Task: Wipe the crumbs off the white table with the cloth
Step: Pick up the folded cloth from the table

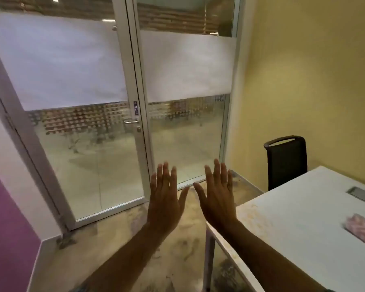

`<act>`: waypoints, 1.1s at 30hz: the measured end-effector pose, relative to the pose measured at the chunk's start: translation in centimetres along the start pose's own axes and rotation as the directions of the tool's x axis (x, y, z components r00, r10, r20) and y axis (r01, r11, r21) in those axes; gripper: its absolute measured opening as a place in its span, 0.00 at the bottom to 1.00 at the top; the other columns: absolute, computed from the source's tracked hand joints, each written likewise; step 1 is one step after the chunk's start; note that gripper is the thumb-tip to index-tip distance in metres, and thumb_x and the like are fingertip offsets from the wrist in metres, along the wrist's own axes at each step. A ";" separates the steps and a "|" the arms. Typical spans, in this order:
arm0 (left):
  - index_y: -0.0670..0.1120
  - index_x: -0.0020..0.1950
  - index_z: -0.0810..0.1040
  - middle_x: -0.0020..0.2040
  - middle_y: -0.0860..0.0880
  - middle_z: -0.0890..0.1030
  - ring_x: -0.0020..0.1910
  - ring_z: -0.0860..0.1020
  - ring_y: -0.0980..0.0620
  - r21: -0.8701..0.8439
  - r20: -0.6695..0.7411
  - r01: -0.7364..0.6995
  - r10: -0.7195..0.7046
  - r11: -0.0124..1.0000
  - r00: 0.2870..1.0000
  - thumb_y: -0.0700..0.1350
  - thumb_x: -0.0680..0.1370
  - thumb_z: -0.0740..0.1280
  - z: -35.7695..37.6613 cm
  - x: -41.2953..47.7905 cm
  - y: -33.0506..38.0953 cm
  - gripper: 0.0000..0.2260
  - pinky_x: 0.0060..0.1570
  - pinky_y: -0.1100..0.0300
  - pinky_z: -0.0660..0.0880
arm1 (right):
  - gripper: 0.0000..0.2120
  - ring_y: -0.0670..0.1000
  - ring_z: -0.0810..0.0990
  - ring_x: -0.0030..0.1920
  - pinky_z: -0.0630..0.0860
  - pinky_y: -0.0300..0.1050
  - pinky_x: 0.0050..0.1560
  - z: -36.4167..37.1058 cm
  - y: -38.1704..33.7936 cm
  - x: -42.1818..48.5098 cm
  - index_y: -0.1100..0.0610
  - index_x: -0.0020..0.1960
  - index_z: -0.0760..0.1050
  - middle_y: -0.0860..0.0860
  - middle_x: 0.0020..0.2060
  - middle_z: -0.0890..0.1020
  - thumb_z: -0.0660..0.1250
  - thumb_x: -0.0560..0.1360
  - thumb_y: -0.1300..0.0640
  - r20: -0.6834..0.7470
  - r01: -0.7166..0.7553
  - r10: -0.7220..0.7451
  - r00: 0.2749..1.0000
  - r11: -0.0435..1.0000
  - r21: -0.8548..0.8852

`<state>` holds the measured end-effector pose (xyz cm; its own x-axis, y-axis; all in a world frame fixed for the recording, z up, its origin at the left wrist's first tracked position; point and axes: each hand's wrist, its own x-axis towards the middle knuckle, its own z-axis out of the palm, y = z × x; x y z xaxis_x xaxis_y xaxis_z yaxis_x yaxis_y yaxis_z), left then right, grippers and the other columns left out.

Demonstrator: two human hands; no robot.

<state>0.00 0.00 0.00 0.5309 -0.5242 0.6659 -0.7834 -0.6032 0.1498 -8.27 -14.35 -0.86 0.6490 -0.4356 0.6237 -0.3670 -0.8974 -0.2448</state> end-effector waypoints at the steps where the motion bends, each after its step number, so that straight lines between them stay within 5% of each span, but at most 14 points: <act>1: 0.40 0.82 0.59 0.83 0.38 0.54 0.83 0.50 0.41 -0.016 0.021 0.004 -0.004 1.000 1.000 0.58 0.85 0.56 0.2 -0.4 0.1 0.31 0.79 0.40 0.58 | 0.33 0.55 0.37 0.83 0.38 0.56 0.81 0.1 -0.2 -0.6 0.54 0.82 0.52 0.56 0.84 0.42 0.45 0.85 0.36 0.015 -0.016 0.016 1.000 0.999 -0.032; 13: 0.42 0.83 0.55 0.84 0.40 0.50 0.84 0.46 0.43 -0.127 0.164 -0.106 0.126 0.986 0.978 0.60 0.85 0.51 4.9 -5.2 1.8 0.31 0.81 0.42 0.54 | 0.34 0.56 0.40 0.83 0.29 0.52 0.80 0.4 2.5 -8.4 0.52 0.83 0.53 0.54 0.84 0.44 0.50 0.84 0.35 0.105 -0.206 0.235 0.966 0.951 -0.231; 24: 0.41 0.82 0.60 0.83 0.38 0.54 0.83 0.50 0.40 -0.217 0.301 -0.159 0.220 0.963 0.928 0.60 0.85 0.54 8.9 -7.3 10.2 0.32 0.79 0.40 0.59 | 0.40 0.55 0.37 0.83 0.36 0.59 0.82 -3.1 10.4 -14.4 0.49 0.84 0.49 0.51 0.83 0.40 0.31 0.79 0.30 0.152 -0.357 0.402 0.903 0.898 -0.255; 33: 0.47 0.84 0.50 0.84 0.44 0.43 0.83 0.40 0.44 -0.270 0.464 -0.122 0.240 0.955 0.853 0.63 0.84 0.48 12.5 -7.8 19.8 0.33 0.80 0.40 0.51 | 0.34 0.55 0.38 0.83 0.43 0.63 0.82 -5.6 21.3 -18.7 0.50 0.84 0.50 0.51 0.83 0.40 0.43 0.83 0.34 0.150 -0.462 0.516 0.843 0.839 -0.289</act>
<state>-15.62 -15.39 -11.38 0.4148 -0.8705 0.2648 -0.9002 -0.3502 0.2591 -31.97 -24.94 -13.56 0.4580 -0.8410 0.2881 -0.7999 -0.5313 -0.2790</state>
